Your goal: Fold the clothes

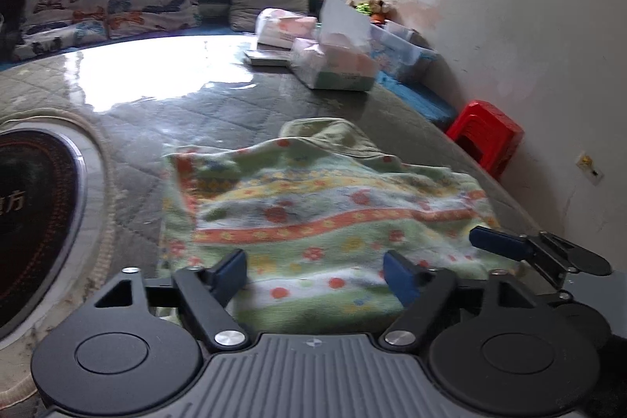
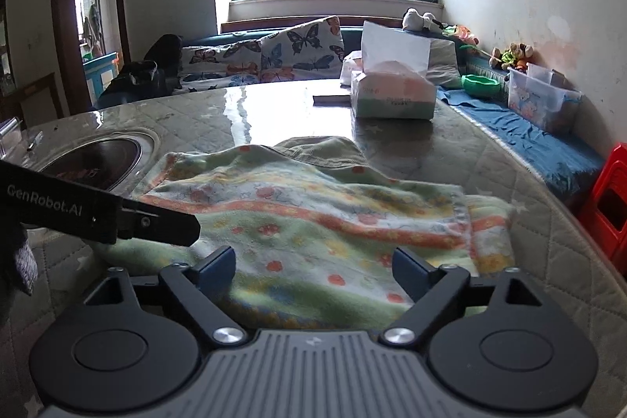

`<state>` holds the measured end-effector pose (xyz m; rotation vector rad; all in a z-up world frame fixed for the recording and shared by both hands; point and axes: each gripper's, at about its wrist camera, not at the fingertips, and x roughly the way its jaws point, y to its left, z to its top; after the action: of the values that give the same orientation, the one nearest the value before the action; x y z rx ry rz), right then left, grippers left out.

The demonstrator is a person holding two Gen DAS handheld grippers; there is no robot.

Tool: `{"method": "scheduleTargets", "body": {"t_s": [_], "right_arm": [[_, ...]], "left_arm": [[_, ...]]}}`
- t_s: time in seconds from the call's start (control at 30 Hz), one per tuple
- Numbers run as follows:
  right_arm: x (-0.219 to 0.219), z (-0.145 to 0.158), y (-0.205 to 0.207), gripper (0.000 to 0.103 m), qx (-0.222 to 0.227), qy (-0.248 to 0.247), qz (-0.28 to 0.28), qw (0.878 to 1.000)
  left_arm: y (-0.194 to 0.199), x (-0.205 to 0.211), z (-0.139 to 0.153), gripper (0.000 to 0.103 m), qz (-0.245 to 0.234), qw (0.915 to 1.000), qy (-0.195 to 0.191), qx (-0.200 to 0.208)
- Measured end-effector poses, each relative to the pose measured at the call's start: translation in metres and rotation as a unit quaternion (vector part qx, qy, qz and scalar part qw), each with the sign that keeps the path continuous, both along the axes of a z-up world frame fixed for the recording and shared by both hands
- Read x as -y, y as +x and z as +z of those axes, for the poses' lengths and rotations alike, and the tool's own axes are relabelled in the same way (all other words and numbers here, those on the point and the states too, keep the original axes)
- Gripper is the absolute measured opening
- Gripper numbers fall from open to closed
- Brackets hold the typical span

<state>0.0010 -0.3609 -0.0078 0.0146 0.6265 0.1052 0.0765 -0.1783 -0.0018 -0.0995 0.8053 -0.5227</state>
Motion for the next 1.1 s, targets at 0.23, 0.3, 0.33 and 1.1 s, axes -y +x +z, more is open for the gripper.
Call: {"method": "scheduleTargets", "body": {"t_s": [0.23, 0.3, 0.33, 1.1], "right_arm": [[-0.002, -0.007, 0.004, 0.098, -0.013, -0.001, 0.002, 1.000], [-0.003, -0.001, 0.005, 0.099, -0.009, -0.015, 0.009, 1.000], [-0.004, 0.002, 0.007, 0.099, -0.005, -0.022, 0.011, 1.000], [-0.005, 0.008, 0.076, 0.103, 0.001, -0.064, -0.011, 0.998]], "left_arm": [[0.002, -0.005, -0.004, 0.089, 0.002, 1.0000, 0.004, -0.001], [0.003, -0.008, -0.002, 0.091, 0.007, 1.0000, 0.000, 0.001], [0.003, -0.011, 0.000, 0.092, 0.011, 0.9999, -0.001, 0.004], [0.008, -0.024, -0.012, 0.099, 0.039, 0.9987, 0.031, -0.004]]}}
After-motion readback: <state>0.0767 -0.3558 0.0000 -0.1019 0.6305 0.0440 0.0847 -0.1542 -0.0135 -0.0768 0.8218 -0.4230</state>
